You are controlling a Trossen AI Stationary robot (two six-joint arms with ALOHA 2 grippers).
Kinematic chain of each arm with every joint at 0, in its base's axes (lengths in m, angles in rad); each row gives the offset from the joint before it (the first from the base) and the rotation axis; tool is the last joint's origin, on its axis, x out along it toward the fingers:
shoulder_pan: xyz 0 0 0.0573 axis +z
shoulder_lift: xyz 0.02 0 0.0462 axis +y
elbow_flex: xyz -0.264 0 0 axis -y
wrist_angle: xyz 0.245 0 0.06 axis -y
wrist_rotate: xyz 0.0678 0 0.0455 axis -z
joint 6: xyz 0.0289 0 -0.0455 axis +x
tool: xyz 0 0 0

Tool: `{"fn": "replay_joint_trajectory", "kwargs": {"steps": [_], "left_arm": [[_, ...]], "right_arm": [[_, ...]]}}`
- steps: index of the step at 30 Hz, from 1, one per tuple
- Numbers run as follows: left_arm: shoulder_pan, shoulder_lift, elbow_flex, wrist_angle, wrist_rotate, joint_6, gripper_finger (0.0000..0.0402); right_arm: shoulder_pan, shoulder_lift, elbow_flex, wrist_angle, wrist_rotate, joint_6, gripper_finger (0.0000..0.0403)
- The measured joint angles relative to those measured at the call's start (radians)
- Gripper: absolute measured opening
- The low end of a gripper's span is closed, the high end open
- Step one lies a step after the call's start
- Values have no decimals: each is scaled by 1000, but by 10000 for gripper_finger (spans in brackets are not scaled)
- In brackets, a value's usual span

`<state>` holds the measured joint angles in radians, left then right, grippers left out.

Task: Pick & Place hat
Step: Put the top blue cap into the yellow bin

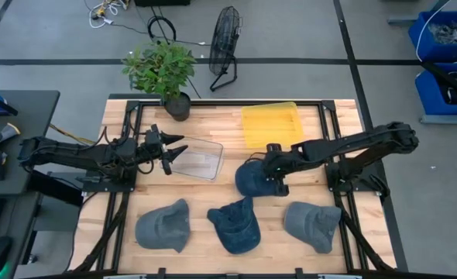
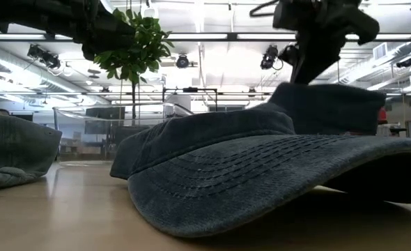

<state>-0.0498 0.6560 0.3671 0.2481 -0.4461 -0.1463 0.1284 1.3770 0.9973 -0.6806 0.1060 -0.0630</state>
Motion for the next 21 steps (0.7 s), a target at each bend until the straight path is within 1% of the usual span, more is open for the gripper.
{"fn": "replay_joint_trajectory", "kwargs": {"steps": [2, 5, 7, 11, 14, 16, 18, 21], "left_arm": [[0, 0, 0, 0, 0, 0, 197], [0, 0, 0, 0, 0, 0, 197], [0, 0, 0, 0, 0, 0, 197], [0, 0, 0, 1, 0, 0, 197], [0, 0, 0, 1, 0, 0, 197], [0, 0, 0, 2, 0, 0, 197], [0, 0, 0, 2, 0, 0, 197], [0, 0, 0, 2, 0, 0, 197]], "right_arm": [[8, -25, 2, -2, 56, -18, 1], [12, -71, 3, -53, 187, -54, 1], [8, -103, 3, -87, 307, -84, 1], [-14, -154, 3, -102, 589, -104, 0], [-53, -170, 3, -102, 739, -171, 0], [-97, -169, 3, -101, 799, -233, 0], [-158, -161, 3, -92, 827, -275, 0], [-248, -138, 3, -67, 795, -320, 0]]}}
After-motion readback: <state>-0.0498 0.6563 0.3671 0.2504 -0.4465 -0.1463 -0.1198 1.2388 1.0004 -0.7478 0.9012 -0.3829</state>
